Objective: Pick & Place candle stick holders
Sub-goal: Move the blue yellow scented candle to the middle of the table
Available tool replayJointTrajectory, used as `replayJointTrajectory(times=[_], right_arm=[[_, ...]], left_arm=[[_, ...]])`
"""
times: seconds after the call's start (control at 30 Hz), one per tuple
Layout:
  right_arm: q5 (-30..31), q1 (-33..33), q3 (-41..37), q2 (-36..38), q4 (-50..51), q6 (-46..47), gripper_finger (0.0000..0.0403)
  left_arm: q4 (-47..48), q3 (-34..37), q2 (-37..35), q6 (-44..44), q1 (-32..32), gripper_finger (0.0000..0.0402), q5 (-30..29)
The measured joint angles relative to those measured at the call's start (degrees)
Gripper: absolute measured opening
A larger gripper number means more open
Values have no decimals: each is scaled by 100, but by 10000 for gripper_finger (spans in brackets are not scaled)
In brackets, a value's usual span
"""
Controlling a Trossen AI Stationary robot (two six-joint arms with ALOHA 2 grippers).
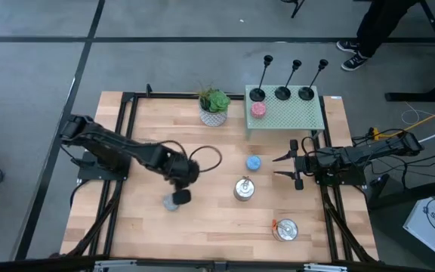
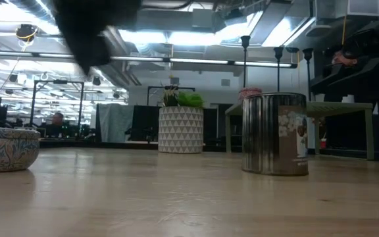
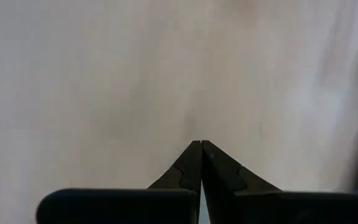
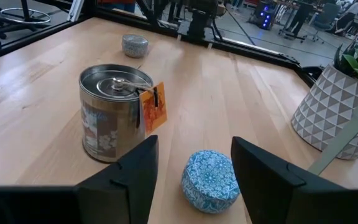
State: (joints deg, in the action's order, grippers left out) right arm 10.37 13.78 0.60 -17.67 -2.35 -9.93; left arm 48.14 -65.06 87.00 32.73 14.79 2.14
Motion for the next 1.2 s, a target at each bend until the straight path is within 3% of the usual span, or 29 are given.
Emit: replayJointTrajectory(times=[0.1, 0.43, 0.83, 1.1, 1.2], right_arm=[[0, 0, 0, 0, 0, 0, 204], [0, 1, 0, 0, 0, 0, 204], [1, 2, 0, 0, 0, 0, 204], [2, 0, 0, 0, 0, 0, 204], [2, 0, 0, 0, 0, 0, 204]], left_arm=[[583, 7, 0, 718, 272, 1, 445], [738, 11, 440, 1506, 799, 2, 662], [676, -24, 1430, 673, 639, 2, 1418], [636, -23, 1683, -84, 260, 5, 1582], [276, -42, 1680, -382, 98, 5, 1334]])
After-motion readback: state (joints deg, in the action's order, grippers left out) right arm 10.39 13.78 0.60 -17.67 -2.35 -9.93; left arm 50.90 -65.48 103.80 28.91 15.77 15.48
